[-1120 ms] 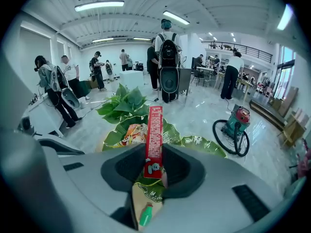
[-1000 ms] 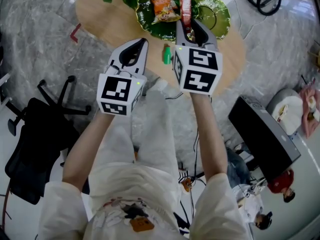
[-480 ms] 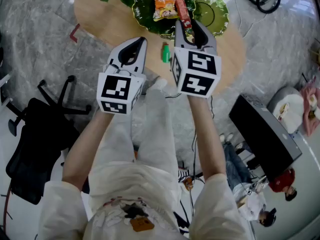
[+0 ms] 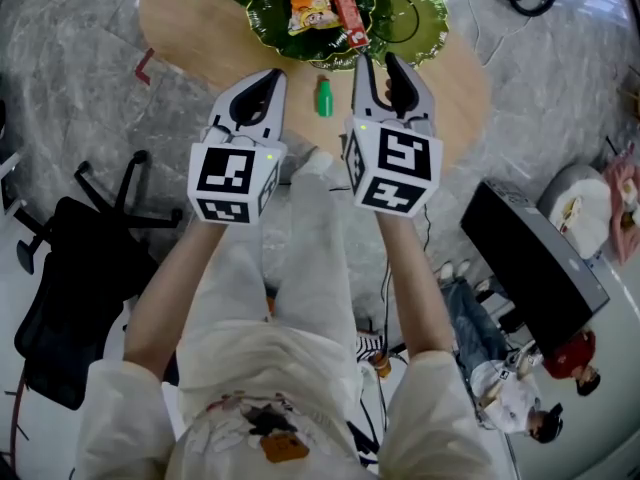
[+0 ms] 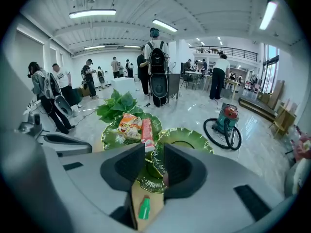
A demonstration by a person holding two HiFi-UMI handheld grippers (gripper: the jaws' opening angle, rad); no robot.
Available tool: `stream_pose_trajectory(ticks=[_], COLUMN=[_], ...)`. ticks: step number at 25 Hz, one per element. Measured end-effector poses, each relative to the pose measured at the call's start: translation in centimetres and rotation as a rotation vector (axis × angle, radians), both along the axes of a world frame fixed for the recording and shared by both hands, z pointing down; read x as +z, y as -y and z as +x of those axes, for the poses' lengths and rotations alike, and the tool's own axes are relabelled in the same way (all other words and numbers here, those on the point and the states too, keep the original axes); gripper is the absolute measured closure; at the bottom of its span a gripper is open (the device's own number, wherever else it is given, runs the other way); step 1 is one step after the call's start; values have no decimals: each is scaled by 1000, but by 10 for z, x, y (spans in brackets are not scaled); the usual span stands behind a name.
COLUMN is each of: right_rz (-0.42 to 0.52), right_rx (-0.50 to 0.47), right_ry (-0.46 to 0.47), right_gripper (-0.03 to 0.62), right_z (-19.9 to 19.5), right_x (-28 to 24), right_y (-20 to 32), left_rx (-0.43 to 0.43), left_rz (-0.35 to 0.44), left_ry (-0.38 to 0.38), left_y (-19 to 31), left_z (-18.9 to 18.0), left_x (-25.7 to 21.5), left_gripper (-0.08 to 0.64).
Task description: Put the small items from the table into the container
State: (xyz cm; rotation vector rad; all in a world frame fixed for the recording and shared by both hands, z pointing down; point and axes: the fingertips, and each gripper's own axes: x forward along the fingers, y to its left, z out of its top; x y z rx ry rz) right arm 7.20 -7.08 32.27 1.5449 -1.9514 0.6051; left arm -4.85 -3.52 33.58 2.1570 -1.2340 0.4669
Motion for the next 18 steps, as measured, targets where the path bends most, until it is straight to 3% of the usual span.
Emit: stream_pose_trajectory(ticks=[18], right_rz=[-153], right_rx=[-27], right_ry=[38], right_gripper=[472], right_z=[11], right_x=[82], right_y=[-60], left_rx=[-7], left_rz=[-96], left_ry=[23], left_y=[-40], left_z=[29], left_x=[58], left_gripper=[565])
